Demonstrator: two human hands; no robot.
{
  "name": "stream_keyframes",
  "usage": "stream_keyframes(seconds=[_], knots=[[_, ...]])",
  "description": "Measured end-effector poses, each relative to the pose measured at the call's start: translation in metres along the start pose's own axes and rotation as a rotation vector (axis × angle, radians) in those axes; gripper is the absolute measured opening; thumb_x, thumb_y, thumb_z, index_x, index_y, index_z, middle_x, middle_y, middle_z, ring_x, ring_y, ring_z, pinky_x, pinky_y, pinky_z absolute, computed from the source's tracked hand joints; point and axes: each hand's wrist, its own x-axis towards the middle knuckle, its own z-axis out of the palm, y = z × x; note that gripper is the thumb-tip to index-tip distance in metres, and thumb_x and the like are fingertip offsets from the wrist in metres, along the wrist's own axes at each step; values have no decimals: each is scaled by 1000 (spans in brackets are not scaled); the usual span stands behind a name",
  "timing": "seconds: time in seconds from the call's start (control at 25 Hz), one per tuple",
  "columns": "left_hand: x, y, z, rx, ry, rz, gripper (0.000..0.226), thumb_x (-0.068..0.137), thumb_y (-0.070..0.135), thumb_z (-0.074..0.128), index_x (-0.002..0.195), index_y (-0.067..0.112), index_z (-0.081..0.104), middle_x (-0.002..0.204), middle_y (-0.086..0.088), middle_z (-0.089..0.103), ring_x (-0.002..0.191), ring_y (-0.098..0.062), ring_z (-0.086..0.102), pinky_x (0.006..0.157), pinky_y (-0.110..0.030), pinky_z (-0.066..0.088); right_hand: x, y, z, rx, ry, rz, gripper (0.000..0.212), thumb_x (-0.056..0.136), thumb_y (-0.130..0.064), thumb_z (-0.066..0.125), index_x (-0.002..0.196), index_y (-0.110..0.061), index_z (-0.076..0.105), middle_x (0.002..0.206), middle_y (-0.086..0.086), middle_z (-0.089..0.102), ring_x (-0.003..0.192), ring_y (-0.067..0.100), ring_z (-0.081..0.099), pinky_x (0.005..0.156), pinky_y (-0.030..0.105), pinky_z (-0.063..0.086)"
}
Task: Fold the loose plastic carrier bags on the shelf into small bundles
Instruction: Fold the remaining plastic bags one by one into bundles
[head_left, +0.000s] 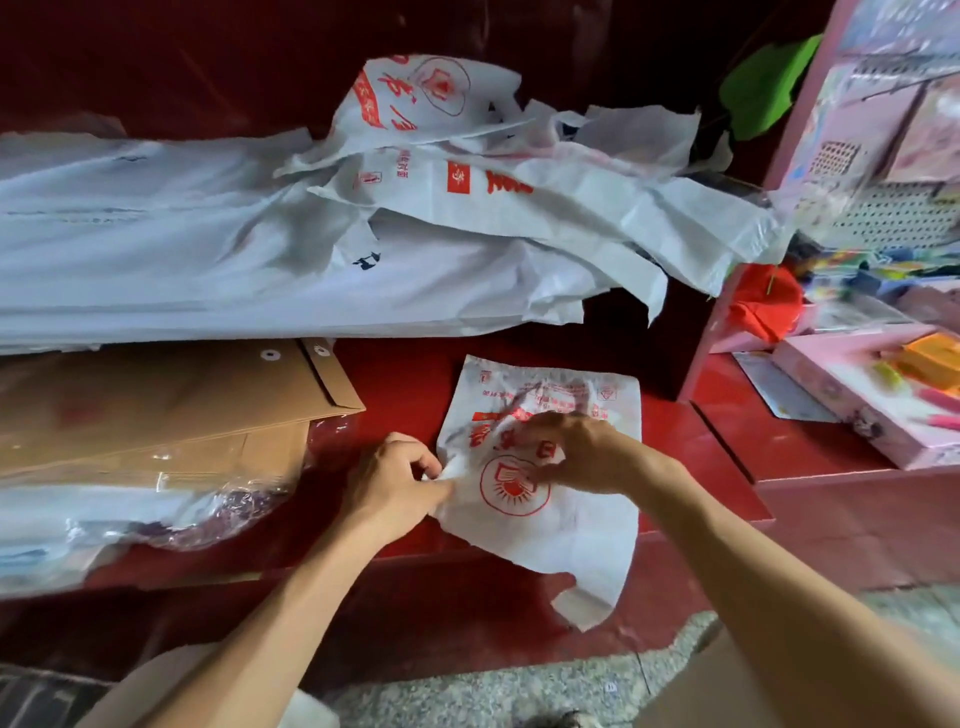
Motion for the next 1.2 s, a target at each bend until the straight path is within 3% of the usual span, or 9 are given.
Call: stream_keyframes(seconds=[0.24, 0.44, 0.52, 0.64, 0.8, 0.92, 1.04, 1.12, 1.2], knots=[[-5, 22, -15, -972, -192, 63, 35, 59, 10, 75, 86, 23, 57, 93, -6, 67, 76, -17, 56, 59, -23, 39, 11, 6, -6, -37, -27, 1, 61, 78, -48, 75, 134, -42, 53, 143, -17, 46, 127, 14, 44, 106, 39, 40], [-7, 16, -17, -371, -373, -1, 64, 66, 17, 87, 119, 37, 57, 100, 9, 75, 91, -4, 70, 83, -30, 56, 11, 8, -4, -26, 7, 45, 63, 77, -55, 72, 136, -45, 49, 143, -17, 46, 127, 16, 42, 107, 43, 40], [-5, 13, -15, -370, -253, -76, 46, 73, 15, 83, 113, 29, 64, 91, 4, 75, 81, -11, 72, 75, -28, 58, 10, 10, -6, -54, 43, 127, 63, 81, -55, 68, 139, -45, 46, 145, -15, 44, 131, 21, 37, 108, 43, 35], [5, -1, -25, -360, 265, -147, 28, 81, 18, 73, 103, 30, 61, 91, 2, 68, 74, -21, 67, 58, -32, 57, 6, 2, -6, -213, 141, 255, 57, 88, -58, 57, 141, -42, 45, 140, -4, 47, 128, 26, 38, 106, 44, 34], [0, -4, -22, 162, 582, 324, 18, 81, 24, 65, 98, 28, 62, 102, 7, 62, 95, -26, 59, 85, -37, 43, 9, -10, -1, -319, 248, 311, 50, 91, -62, 46, 129, -33, 58, 124, 3, 56, 120, 27, 48, 98, 44, 39], [-23, 15, -8, 335, 192, 587, 40, 81, 57, 56, 110, 31, 65, 116, 15, 60, 109, -15, 52, 93, -37, 37, 8, -12, -1, -244, 204, 337, 46, 96, -58, 37, 134, -38, 54, 130, 2, 50, 125, 28, 46, 97, 40, 43], [-33, 15, -1, 506, -285, 473, 93, 77, 65, 64, 152, 38, 18, 152, 21, 25, 134, -9, 27, 114, -40, 26, 6, -9, -4, -219, 132, 378, 47, 99, -56, 28, 137, -40, 51, 136, 5, 47, 127, 36, 42, 100, 43, 40], [-36, 15, -3, 559, -286, 479, 95, 79, 46, 68, 154, 35, 12, 153, 20, 27, 132, -6, 29, 112, -33, 30, 1, -3, -9, -179, 124, 415, 48, 99, -56, 26, 129, -37, 58, 130, 5, 50, 124, 37, 44, 100, 47, 41], [-34, 14, -9, 429, -243, 476, 73, 79, 24, 60, 147, 35, 36, 143, 22, 44, 123, -3, 40, 105, -27, 39, -4, 1, -16, -182, 145, 449, 49, 99, -56, 27, 120, -32, 64, 124, 5, 53, 124, 34, 45, 100, 49, 39]])
